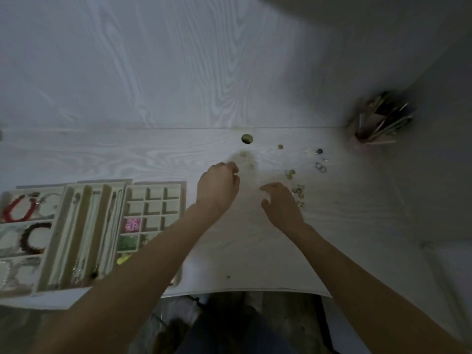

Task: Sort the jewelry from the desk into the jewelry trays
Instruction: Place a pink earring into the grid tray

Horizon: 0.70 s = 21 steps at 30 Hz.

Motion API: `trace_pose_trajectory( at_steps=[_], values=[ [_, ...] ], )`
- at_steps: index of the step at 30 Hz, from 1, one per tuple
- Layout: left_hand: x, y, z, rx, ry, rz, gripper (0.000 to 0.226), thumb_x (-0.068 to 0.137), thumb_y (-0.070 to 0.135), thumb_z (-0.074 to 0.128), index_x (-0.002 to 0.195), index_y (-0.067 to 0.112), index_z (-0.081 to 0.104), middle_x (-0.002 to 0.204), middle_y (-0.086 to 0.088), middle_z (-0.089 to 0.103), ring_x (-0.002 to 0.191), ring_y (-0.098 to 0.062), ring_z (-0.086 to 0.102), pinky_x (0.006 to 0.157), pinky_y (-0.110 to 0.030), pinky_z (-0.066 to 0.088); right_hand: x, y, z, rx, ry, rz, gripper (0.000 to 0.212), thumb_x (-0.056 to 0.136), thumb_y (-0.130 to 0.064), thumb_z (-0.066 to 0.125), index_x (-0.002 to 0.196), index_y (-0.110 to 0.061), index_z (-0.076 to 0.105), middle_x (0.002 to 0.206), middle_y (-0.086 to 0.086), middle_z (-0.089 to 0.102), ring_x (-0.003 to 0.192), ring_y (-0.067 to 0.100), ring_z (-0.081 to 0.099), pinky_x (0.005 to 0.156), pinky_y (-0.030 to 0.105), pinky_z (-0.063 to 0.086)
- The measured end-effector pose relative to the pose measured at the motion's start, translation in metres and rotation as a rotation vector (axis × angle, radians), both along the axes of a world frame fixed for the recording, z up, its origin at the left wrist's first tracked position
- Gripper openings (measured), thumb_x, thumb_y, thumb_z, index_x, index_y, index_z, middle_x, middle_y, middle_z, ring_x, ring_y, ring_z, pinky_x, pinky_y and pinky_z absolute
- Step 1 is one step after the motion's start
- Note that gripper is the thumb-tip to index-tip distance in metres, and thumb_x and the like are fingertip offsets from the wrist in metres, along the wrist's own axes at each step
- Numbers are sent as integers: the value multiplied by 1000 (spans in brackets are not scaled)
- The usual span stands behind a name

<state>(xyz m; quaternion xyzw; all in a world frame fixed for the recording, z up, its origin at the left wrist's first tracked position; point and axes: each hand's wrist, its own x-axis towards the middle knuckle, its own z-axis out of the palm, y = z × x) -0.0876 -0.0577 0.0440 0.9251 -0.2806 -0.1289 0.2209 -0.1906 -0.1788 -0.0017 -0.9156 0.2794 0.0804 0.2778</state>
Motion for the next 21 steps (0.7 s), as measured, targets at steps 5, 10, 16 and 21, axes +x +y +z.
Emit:
trace_pose_trajectory(
  at_steps=[5, 10, 16, 21],
  values=[
    [-19, -45, -40, 51, 149, -80, 40, 96, 8, 43, 135, 12, 50, 137, -11, 43, 125, -26, 42, 99, -35, 41, -27, -58, -16, 15, 96, -49, 56, 97, -11, 43, 149, -14, 24, 158, 4, 14, 145, 19, 11, 113, 28, 17],
    [-30, -70, -67, 140, 268, -162, 53, 95, 11, 50, 145, 20, 35, 142, -14, 30, 130, -28, 34, 108, -32, 28, -39, -89, -32, 99, 55, -60, 59, 95, -2, 42, 150, -11, 21, 156, 11, 19, 142, 24, 20, 111, 27, 18],
    [-25, -90, -77, 120, 250, -126, 52, 89, 11, 61, 137, 20, 46, 130, -13, 38, 121, -29, 40, 103, -31, 33, -30, -111, -40, 105, -82, -113, 53, 87, 11, 46, 138, -3, 42, 133, 20, 41, 122, 29, 45, 95, 17, 31],
    [-20, -99, -83, 145, 202, -91, 23, 91, 12, 55, 113, 14, 59, 114, -13, 45, 104, -31, 50, 90, -38, 45, -16, -125, -40, 103, -101, -112, 34, 87, 7, 51, 119, -4, 57, 116, 18, 49, 103, 27, 54, 71, 11, 31]
  ],
)
